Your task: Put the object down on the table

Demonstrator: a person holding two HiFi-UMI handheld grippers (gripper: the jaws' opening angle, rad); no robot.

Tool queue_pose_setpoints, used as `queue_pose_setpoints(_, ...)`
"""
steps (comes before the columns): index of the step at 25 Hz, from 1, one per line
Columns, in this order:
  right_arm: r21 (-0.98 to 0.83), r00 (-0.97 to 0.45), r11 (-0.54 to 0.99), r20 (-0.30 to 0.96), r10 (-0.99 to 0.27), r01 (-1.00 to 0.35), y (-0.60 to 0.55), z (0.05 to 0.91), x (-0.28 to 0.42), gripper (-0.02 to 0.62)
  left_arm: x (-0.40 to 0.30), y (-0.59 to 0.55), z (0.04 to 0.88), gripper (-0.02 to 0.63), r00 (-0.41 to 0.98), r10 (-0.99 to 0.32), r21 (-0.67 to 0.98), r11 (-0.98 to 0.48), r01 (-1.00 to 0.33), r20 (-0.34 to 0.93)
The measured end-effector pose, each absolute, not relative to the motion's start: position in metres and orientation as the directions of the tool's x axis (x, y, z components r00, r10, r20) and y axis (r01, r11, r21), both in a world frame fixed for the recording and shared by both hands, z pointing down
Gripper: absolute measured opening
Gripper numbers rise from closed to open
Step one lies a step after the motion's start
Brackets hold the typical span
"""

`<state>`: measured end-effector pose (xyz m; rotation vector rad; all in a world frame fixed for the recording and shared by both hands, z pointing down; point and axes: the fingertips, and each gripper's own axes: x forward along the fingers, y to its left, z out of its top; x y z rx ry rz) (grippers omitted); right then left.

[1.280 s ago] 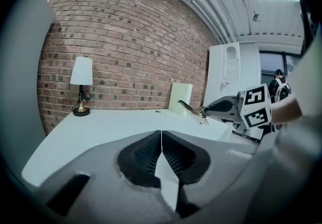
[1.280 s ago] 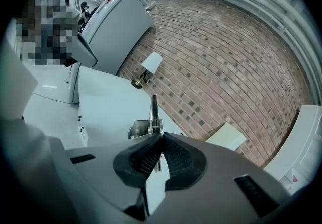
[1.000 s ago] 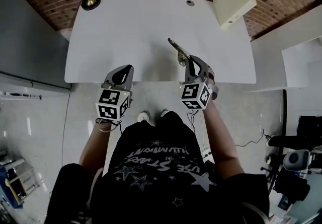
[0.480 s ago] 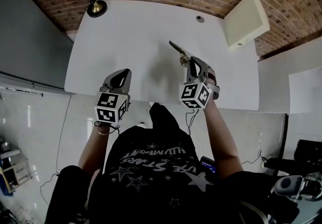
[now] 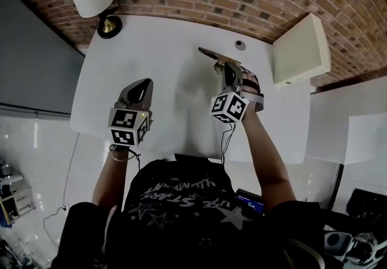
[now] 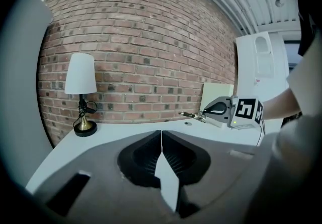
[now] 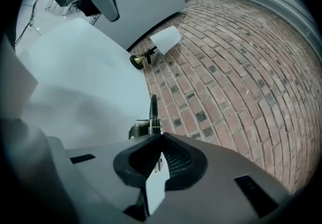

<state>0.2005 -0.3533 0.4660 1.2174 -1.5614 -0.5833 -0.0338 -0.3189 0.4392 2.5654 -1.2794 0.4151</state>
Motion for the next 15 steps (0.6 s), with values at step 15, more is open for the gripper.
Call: queue_pose_setpoints(15, 0.845, 0.081, 0.459, 0.496, -0.865, -0.276, -0.485, 0.532, 0.240, 0.015, -0.021, -0.391, 0.476, 0.021, 0.483, -0.737, 0.089, -0.506, -0.858, 0.473)
